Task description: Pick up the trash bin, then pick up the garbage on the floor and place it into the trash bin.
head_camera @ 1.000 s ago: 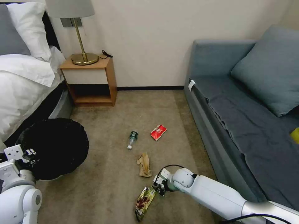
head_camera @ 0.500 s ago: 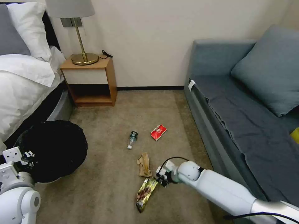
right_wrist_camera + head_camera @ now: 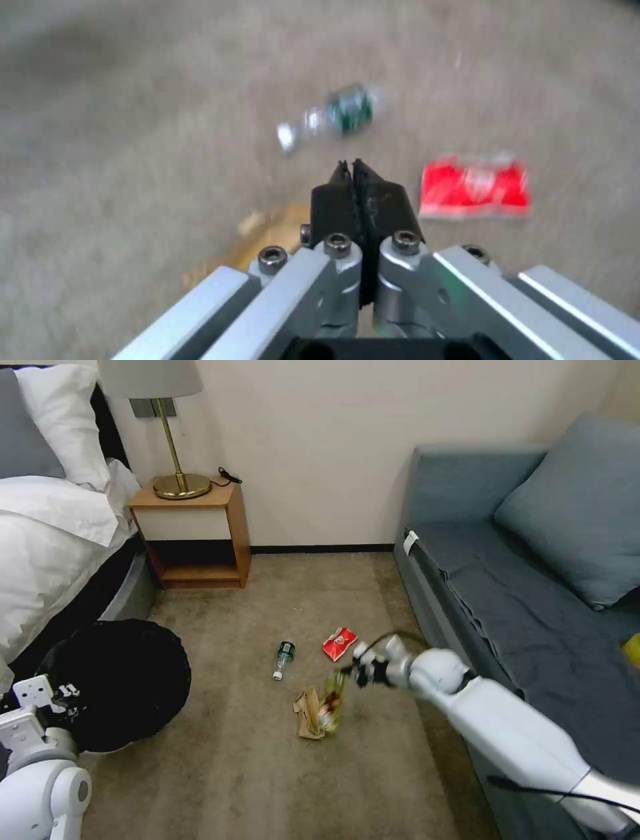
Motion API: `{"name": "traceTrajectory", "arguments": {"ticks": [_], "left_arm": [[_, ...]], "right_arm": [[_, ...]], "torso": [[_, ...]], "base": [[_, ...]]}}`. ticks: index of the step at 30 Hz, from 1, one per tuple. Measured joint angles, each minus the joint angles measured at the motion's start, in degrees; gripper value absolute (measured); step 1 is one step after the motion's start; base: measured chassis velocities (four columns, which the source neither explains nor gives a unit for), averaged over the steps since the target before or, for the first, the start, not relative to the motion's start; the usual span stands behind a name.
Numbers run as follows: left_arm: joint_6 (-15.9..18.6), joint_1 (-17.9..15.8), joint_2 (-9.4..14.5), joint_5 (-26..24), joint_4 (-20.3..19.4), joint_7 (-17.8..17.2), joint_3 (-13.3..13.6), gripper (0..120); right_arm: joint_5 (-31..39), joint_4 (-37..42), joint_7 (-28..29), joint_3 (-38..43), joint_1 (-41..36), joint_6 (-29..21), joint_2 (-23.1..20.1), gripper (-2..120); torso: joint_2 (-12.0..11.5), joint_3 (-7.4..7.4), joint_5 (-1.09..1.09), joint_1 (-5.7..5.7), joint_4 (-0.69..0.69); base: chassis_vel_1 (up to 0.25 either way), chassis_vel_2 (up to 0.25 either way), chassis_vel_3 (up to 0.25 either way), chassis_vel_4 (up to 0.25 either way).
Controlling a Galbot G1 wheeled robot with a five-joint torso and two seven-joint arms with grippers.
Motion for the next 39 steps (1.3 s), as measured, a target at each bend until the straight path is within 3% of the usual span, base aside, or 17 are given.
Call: {"name": "traceTrajectory", "arguments": {"ticks": [5, 11, 20, 24, 25, 29, 33, 39], "left_arm": [[0.3, -0.8, 0.0, 0.8, 0.0, -0.4, 2.5, 4], [0.4, -1.5, -0.3, 1.8, 0.6, -0.5, 3.9, 4], [-0.3, -2.0, -0.1, 2.6, 2.5, 0.1, 3.8, 4], [-0.6, -2.0, -0.7, 3.1, 2.5, 0.3, 3.8, 4], [-0.6, -2.0, -0.7, 3.1, 2.5, 0.3, 3.8, 4], [-1.0, -1.8, -1.4, 3.4, 2.5, 0.5, 3.3, 4], [-1.4, -1.5, -1.8, 3.5, 2.4, 0.6, 2.7, 4], [-2.2, -1.0, -2.3, 3.7, 2.2, 1.0, 2.3, 4]], "right_arm": [[2.5, 5.2, -0.7, 1.8, 1.8, -0.5, -0.9, 0], [2.3, 6.0, -0.9, 2.4, 0.6, -0.8, -0.6, 0], [-3.8, -12.2, -0.8, -2.8, 0.5, 4.4, 5.0, 0], [-9.5, -24.3, -2.3, -7.5, 3.6, 8.9, 10.9, 0], [-9.5, -24.3, -2.3, -7.5, 3.6, 8.9, 10.9, 0], [-16.0, -33.9, -3.7, -10.4, 6.0, 11.7, 17.5, 0], [-20.0, -39.6, -3.9, -11.1, 6.7, 13.2, 20.6, 0], [-22.9, -43.3, -3.1, -11.0, 6.7, 14.1, 21.8, 0]], "torso": [[0.0, 0.0, 0.0, 0.0, 0.0], [0.0, 0.0, 0.0, 0.0, 0.0], [0.0, 0.0, 0.01, 0.0, 0.0], [0.0, 0.0, 0.0, 0.0, 0.0], [0.0, 0.0, 0.0, 0.0, 0.0], [0.0, 0.0, 0.01, 0.0, 0.03], [0.0, 0.0, -0.01, 0.0, 0.02], [0.0, 0.0, 0.0, 0.0, 0.0]], "base": [[0.0, 0.0, 0.0, 0.0], [0.0, 0.0, 0.0, 0.0], [0.0, 0.0, 0.0, 0.0], [0.0, 0.0, 0.0, 0.0], [0.0, 0.0, 0.0, 0.0], [0.0, 0.0, 0.0, 0.0], [0.0, 0.0, 0.0, 0.0], [0.0, 0.0, 0.0, 0.0]]}}
